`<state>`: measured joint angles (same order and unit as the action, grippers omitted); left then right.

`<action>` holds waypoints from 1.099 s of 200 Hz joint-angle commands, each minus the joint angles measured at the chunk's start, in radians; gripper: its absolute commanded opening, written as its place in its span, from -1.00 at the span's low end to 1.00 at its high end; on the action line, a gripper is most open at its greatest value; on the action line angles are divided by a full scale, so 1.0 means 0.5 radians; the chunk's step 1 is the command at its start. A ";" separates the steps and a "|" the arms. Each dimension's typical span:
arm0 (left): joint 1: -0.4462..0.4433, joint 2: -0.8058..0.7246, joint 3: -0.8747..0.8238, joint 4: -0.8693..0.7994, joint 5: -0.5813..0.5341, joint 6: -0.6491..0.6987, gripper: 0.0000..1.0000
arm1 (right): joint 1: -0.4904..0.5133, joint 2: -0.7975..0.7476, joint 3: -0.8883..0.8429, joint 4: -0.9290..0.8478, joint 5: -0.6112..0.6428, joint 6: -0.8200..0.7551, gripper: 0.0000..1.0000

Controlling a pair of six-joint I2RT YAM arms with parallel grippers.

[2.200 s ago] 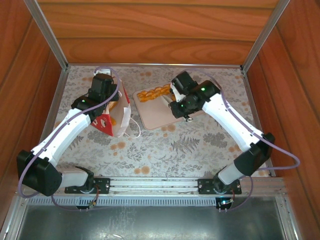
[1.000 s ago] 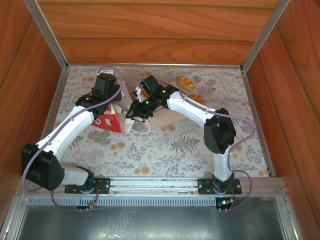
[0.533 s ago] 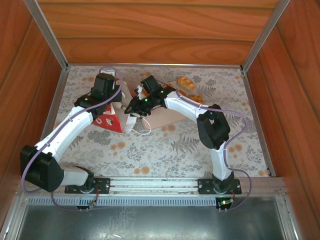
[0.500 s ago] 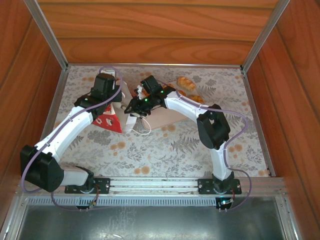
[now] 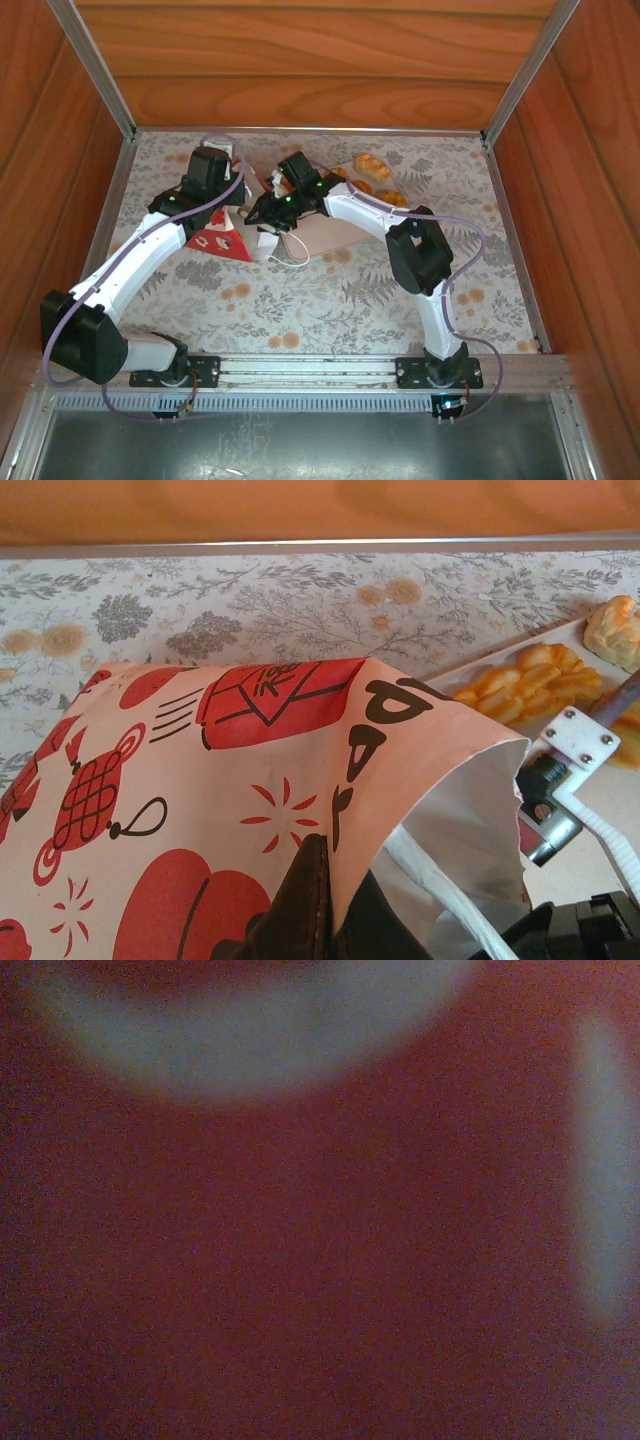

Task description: Take the fake bread out of the paper bag

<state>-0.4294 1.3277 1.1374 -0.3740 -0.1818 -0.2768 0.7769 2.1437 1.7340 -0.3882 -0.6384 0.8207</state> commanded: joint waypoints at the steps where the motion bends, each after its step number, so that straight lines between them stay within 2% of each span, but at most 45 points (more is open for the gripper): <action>1: 0.018 -0.028 0.018 0.069 0.069 0.014 -1.00 | -0.017 0.036 0.095 0.073 -0.072 0.003 -0.04; 39: 0.018 -0.011 0.014 0.083 0.082 0.005 -1.00 | -0.017 0.095 0.171 0.072 -0.085 0.000 -0.08; 64: 0.018 0.004 0.022 0.102 0.103 -0.014 -1.00 | -0.017 0.127 0.192 0.075 -0.096 -0.005 -0.34; 94: 0.018 0.004 0.034 0.107 0.109 -0.014 -1.00 | -0.017 0.091 0.172 0.072 -0.076 -0.043 -0.46; 181: 0.018 0.011 0.021 0.135 0.008 -0.032 -1.00 | -0.017 -0.244 -0.106 0.049 0.119 -0.184 -0.97; 220: 0.018 -0.004 0.010 0.153 -0.010 -0.028 -1.00 | -0.020 -0.397 -0.246 -0.022 0.206 -0.236 -0.99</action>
<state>-0.4236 1.3323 1.1374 -0.3431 -0.1646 -0.2859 0.7712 2.0216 1.6470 -0.3988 -0.5640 0.7490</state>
